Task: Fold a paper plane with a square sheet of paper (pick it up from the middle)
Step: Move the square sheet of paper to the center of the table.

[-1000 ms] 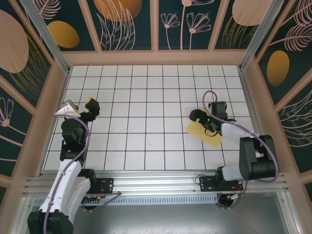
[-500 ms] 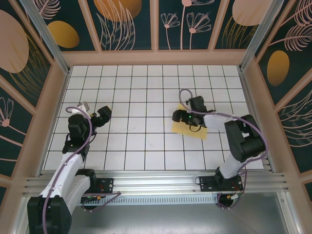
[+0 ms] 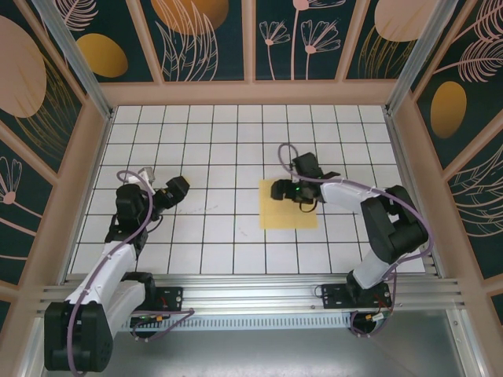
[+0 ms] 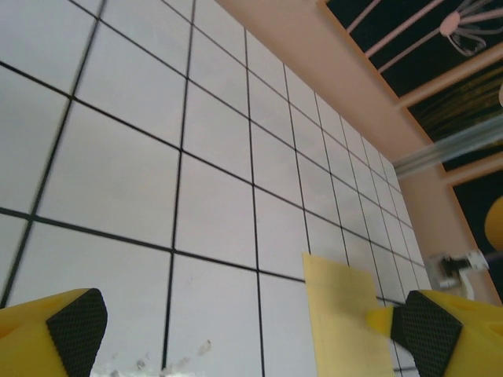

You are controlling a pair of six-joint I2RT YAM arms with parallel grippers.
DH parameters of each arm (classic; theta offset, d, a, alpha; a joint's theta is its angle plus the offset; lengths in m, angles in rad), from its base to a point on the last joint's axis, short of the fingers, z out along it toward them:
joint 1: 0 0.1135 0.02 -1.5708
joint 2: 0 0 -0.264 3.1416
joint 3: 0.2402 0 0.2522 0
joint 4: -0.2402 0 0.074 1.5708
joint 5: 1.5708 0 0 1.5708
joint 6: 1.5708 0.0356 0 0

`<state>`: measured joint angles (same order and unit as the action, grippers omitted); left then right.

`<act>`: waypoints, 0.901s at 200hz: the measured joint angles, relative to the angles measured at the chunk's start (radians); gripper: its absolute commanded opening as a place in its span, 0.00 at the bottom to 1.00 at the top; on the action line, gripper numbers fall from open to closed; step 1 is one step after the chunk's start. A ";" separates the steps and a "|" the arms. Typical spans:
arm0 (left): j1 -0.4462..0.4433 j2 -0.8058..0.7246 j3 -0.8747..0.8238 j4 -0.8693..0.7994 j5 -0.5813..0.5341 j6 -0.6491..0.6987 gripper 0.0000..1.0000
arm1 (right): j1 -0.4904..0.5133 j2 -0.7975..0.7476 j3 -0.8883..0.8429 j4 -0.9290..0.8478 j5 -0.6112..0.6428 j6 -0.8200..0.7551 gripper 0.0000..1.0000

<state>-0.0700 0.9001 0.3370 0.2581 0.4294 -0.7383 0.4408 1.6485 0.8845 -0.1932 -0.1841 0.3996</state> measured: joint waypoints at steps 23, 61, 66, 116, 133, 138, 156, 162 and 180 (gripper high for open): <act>-0.060 0.018 -0.003 0.000 0.007 -0.005 0.99 | -0.055 0.043 0.004 0.002 0.007 0.011 0.83; -0.087 0.033 -0.007 0.004 0.008 -0.011 0.99 | -0.011 0.063 0.026 0.009 0.047 0.025 0.82; -0.092 0.037 -0.007 0.008 0.009 -0.012 0.98 | -0.001 0.063 0.026 0.012 0.053 0.022 0.82; -0.180 0.156 0.011 0.036 0.011 -0.015 0.98 | 0.077 0.093 0.086 -0.040 0.098 -0.005 0.93; -0.222 0.194 0.031 0.037 0.006 -0.014 0.99 | 0.106 0.087 0.116 -0.111 0.175 0.010 0.99; -0.232 0.196 0.034 0.037 0.002 -0.014 0.99 | 0.115 0.080 0.123 -0.131 0.203 0.013 0.99; -0.259 0.198 0.035 0.048 -0.013 -0.013 0.98 | 0.139 0.026 0.130 -0.164 0.281 0.026 0.99; -0.261 0.198 0.035 0.048 -0.019 -0.010 0.98 | 0.142 0.002 0.130 -0.169 0.296 0.034 0.99; -0.262 0.198 0.038 0.043 -0.059 0.013 0.99 | 0.128 -0.061 0.130 -0.166 0.278 0.044 0.99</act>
<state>-0.3317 1.0981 0.3752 0.3008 0.3706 -0.7254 0.5690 1.5871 1.0149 -0.3595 0.0940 0.4438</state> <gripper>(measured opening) 0.985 0.988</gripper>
